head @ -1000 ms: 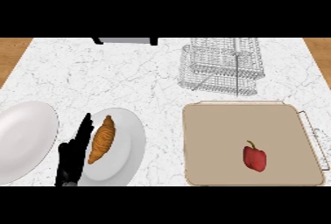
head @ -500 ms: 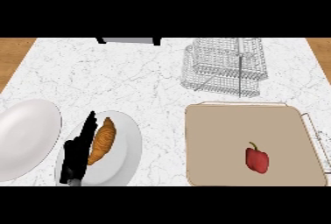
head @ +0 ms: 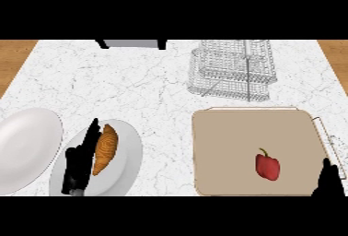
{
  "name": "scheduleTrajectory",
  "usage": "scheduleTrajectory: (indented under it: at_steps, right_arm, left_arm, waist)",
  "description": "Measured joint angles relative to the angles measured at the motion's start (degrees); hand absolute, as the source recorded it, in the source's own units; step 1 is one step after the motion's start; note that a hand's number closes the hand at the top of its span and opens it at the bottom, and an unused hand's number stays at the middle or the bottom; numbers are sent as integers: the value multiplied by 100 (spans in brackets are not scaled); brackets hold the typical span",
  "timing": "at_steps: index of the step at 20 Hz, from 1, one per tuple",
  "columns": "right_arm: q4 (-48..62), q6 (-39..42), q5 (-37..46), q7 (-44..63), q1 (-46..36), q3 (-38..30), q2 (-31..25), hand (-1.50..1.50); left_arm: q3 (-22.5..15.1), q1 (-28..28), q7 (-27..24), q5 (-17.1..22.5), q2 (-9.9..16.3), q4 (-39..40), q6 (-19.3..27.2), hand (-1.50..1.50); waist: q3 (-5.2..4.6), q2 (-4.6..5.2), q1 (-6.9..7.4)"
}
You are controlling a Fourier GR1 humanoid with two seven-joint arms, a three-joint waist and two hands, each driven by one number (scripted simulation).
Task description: Pick the bell pepper from the tray and place it in the tiered basket
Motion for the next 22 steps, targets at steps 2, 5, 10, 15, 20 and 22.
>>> scheduleTrajectory:
  at_steps: [2,5,10,15,20,22]
  right_arm:
    - [223,131,2,95,-377,7,29,-150]
    - [532,284,-119,178,-845,-57,50,-150]
    - [920,561,-324,343,-1197,-99,60,-150]
    - [1014,861,-610,444,-1274,-233,61,-150]
    - [1343,1016,-931,394,-1549,-520,60,-150]
    - [1455,1040,-1013,421,-1643,-534,59,-150]
  left_arm:
    - [-34,52,79,-50,-51,-90,52,0]
    - [37,26,71,-63,-52,-50,25,0]
    - [90,63,-13,-80,-80,4,-7,0]
    - [153,26,-15,-82,-76,47,-49,0]
    - [193,-15,-19,-120,-154,115,-22,0]
    - [161,59,-64,-167,-188,71,0,0]
  waist:
    - [4,-13,-32]
    - [6,-23,-69]
    - [8,-29,-91]
    - [8,-34,-116]
    - [11,-36,-118]
    - [13,-38,-111]
